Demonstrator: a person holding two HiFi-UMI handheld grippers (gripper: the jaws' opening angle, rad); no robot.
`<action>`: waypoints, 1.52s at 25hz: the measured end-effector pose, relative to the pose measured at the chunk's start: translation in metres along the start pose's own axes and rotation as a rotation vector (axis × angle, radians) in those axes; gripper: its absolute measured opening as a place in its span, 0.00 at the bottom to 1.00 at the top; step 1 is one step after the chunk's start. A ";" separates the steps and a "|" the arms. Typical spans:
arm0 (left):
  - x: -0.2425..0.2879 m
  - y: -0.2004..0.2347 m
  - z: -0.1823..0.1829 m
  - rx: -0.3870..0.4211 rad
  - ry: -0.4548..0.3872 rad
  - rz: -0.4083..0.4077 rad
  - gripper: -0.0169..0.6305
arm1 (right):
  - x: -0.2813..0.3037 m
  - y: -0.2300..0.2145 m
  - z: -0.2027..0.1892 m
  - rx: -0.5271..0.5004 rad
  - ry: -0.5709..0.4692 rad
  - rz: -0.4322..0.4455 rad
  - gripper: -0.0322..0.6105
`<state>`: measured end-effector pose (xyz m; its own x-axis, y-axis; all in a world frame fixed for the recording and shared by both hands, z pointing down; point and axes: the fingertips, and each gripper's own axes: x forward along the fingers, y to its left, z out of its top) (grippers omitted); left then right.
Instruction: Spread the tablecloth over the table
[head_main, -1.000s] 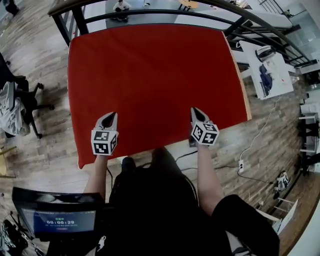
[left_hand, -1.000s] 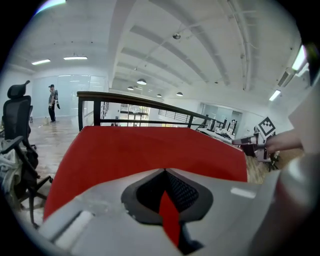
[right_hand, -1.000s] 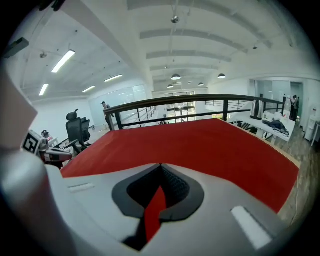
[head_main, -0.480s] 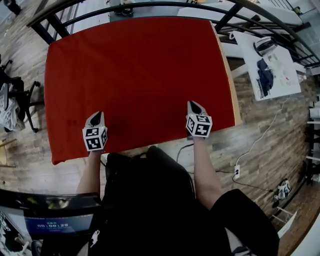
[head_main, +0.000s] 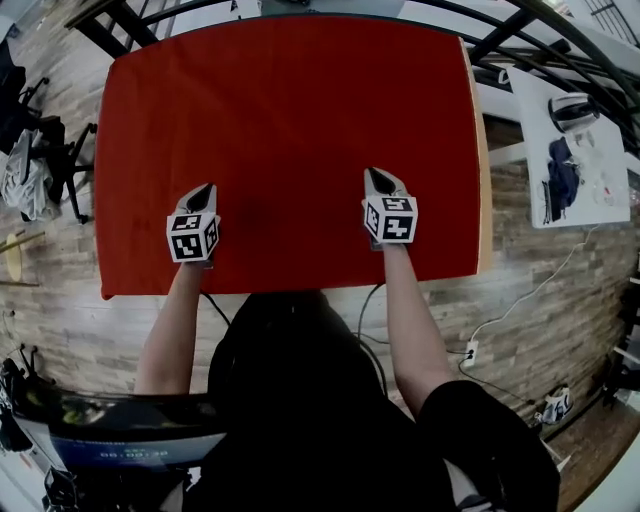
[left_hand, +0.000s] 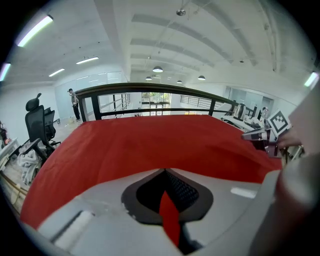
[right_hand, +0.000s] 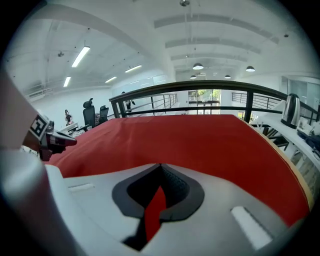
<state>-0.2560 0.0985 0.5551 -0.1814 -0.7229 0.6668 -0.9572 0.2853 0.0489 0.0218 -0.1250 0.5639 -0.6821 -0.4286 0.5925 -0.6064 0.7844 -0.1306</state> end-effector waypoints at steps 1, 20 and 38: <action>0.008 0.004 0.007 0.006 -0.002 -0.001 0.04 | 0.008 0.005 0.004 -0.012 0.007 0.008 0.06; 0.094 0.088 0.011 -0.075 0.098 0.088 0.04 | 0.077 -0.040 -0.006 0.009 0.155 -0.160 0.06; 0.129 0.085 0.048 -0.046 0.069 0.086 0.04 | 0.133 -0.072 0.048 -0.051 0.190 -0.025 0.06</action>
<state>-0.3720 -0.0008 0.6096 -0.2445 -0.6499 0.7196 -0.9272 0.3739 0.0227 -0.0451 -0.2605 0.6137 -0.5747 -0.3601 0.7349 -0.5973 0.7984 -0.0760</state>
